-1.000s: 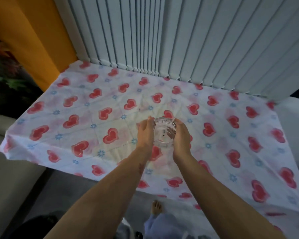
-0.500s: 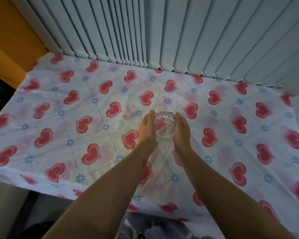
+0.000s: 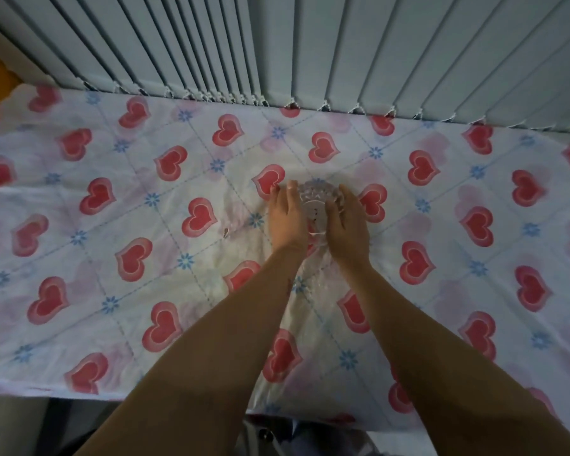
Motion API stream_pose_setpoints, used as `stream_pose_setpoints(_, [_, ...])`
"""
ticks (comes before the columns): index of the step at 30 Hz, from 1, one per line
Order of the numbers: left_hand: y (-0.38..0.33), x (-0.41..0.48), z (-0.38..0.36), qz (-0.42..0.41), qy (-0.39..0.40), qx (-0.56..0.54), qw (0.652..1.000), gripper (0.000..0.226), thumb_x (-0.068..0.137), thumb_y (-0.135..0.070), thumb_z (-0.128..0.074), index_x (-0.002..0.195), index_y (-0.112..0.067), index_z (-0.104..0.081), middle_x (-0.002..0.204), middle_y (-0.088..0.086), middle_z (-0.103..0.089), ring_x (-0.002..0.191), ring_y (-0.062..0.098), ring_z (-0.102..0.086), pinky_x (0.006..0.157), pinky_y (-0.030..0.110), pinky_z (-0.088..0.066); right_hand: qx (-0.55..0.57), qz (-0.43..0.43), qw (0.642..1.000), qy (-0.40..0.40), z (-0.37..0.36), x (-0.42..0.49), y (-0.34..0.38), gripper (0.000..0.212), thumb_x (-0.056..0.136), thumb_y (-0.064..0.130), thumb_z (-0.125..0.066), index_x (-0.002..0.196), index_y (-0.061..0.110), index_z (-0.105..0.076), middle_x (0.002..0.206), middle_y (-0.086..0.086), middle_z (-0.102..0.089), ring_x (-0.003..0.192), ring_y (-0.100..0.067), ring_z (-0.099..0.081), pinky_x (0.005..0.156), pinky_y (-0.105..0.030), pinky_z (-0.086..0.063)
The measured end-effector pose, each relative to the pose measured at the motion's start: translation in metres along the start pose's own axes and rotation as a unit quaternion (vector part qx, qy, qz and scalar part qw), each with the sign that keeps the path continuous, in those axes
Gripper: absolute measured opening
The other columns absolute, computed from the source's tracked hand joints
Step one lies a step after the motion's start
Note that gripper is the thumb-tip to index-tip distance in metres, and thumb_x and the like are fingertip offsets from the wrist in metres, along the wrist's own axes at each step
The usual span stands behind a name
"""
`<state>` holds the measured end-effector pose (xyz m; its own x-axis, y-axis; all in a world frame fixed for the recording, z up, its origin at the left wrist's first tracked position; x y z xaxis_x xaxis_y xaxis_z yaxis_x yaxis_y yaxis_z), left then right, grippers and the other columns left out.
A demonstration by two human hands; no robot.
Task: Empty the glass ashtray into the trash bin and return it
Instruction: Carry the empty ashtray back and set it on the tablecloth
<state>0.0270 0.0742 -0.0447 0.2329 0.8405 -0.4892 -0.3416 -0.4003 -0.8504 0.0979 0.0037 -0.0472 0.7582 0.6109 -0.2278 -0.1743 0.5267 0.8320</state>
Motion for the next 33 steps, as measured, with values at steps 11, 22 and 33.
stream_pose_setpoints(11, [-0.003,-0.004,0.016,-0.124,0.060,0.141,0.980,0.049,0.104,-0.039,-0.032,0.151,-0.024,-0.036,0.165,0.002,-0.021,0.153,0.019,-0.012,0.125,0.045,-0.011,-0.184,0.061,0.981,-0.003,0.009,-0.006,-0.018,0.065,0.099,0.047,-0.033,0.153,0.011,-0.029,0.161,-0.012,-0.030,0.151,-0.029,-0.022,0.123,-0.046,-0.017])
stream_pose_setpoints(22, [0.041,-0.020,0.057,-0.284,0.086,0.530,0.794,0.083,0.095,-0.069,-0.021,0.158,-0.021,0.004,0.167,-0.004,0.003,0.153,0.017,0.010,0.124,0.044,0.008,-0.222,0.133,0.966,0.010,0.025,-0.045,-0.041,0.076,0.093,0.058,-0.039,0.154,0.015,-0.026,0.159,-0.009,-0.035,0.148,-0.028,-0.031,0.118,-0.052,-0.030])
stream_pose_setpoints(33, [0.010,0.012,0.047,-0.291,0.097,0.618,0.724,0.076,0.098,-0.061,-0.016,0.157,-0.019,0.008,0.167,0.000,0.010,0.152,0.021,0.015,0.124,0.049,0.006,-0.272,0.116,0.955,0.006,0.027,-0.007,-0.028,0.068,0.098,0.050,-0.045,0.154,0.016,-0.027,0.159,-0.006,-0.035,0.150,-0.029,-0.027,0.122,-0.046,-0.017])
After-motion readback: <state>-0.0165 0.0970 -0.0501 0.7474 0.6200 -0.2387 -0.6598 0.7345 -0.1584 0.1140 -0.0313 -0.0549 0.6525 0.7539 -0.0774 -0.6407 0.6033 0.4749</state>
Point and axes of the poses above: each hand's wrist, its own x-axis towards the middle knuckle, its own z-axis out of the back of the hand, y = z × x, the point moved 1 cm from there along x, towards the middle knuckle
